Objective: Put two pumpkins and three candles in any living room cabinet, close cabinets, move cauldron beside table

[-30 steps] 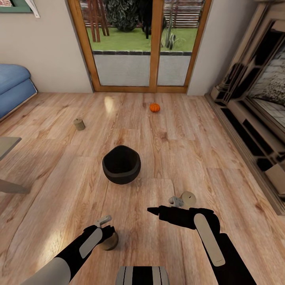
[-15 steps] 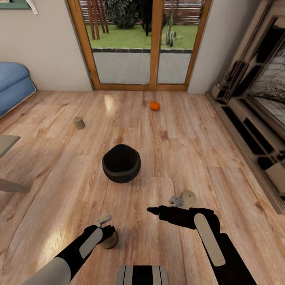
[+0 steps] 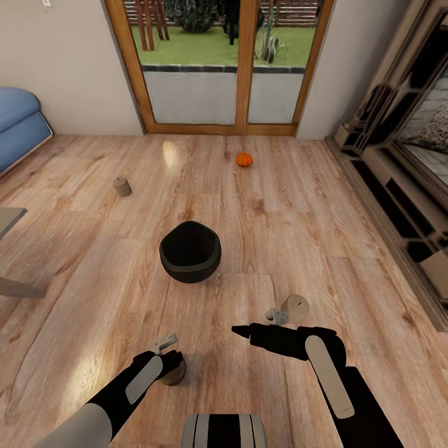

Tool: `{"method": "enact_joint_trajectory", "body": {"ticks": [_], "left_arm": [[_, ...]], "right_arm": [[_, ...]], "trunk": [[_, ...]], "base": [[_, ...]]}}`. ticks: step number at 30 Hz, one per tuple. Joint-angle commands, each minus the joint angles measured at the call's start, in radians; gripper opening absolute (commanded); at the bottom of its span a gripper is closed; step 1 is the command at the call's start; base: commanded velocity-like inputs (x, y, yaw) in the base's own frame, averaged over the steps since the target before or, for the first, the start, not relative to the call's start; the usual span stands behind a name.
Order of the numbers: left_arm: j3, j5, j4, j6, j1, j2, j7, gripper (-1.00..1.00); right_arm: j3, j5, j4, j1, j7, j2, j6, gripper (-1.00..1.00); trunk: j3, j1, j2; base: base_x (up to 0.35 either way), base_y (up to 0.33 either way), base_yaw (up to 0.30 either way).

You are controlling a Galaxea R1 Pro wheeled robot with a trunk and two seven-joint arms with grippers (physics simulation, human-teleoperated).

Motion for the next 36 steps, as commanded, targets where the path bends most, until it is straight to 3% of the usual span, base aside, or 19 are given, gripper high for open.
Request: {"method": "enact_joint_trajectory", "body": {"ticks": [1,36], "left_arm": [[-0.006,0.002,0.027,0.003,0.000,0.002,0.008,1.00],[-0.006,0.004,0.021,0.003,0.000,0.003,-0.008,1.00]], "right_arm": [[-0.001,0.002,-0.001,0.000,0.002,0.000,0.004,1.00],[-0.001,0.002,-0.001,0.000,0.002,0.000,0.004,1.00]], "trunk": [[-0.001,0.000,0.000],[-0.001,0.000,0.000]], "base": [[0.000,0.000,0.000],[0.000,0.000,0.000]]}}
